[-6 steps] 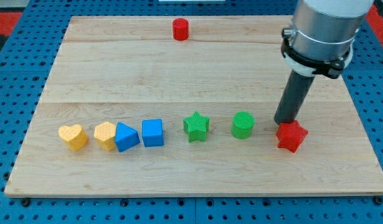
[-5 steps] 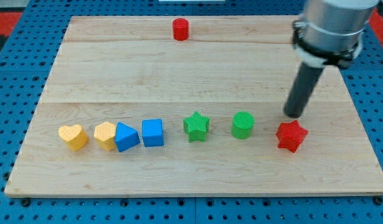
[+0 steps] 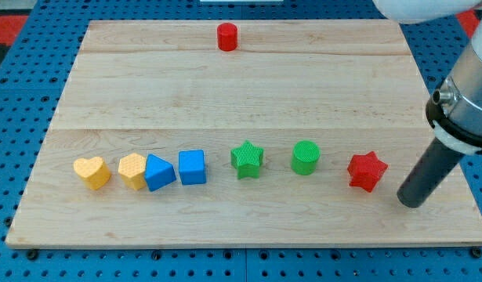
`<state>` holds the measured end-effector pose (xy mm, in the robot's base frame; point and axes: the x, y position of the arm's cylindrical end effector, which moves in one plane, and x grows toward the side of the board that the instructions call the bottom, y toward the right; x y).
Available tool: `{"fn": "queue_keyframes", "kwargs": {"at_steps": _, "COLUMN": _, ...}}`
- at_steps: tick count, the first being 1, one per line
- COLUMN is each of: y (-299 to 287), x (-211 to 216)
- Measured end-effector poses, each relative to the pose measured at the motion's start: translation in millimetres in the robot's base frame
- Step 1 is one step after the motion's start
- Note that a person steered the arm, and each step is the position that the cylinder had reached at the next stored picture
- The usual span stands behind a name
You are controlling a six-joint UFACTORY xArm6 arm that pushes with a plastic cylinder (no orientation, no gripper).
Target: Push the red star a bit up
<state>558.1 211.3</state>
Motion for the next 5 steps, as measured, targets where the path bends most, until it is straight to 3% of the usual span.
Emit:
{"fn": "queue_keyframes", "kwargs": {"at_steps": 1, "y": 0, "x": -10}}
{"fn": "queue_keyframes", "kwargs": {"at_steps": 2, "y": -14, "x": 10}}
{"fn": "queue_keyframes", "kwargs": {"at_steps": 4, "y": -48, "x": -14}}
{"fn": "queue_keyframes", "kwargs": {"at_steps": 5, "y": -37, "x": 18}}
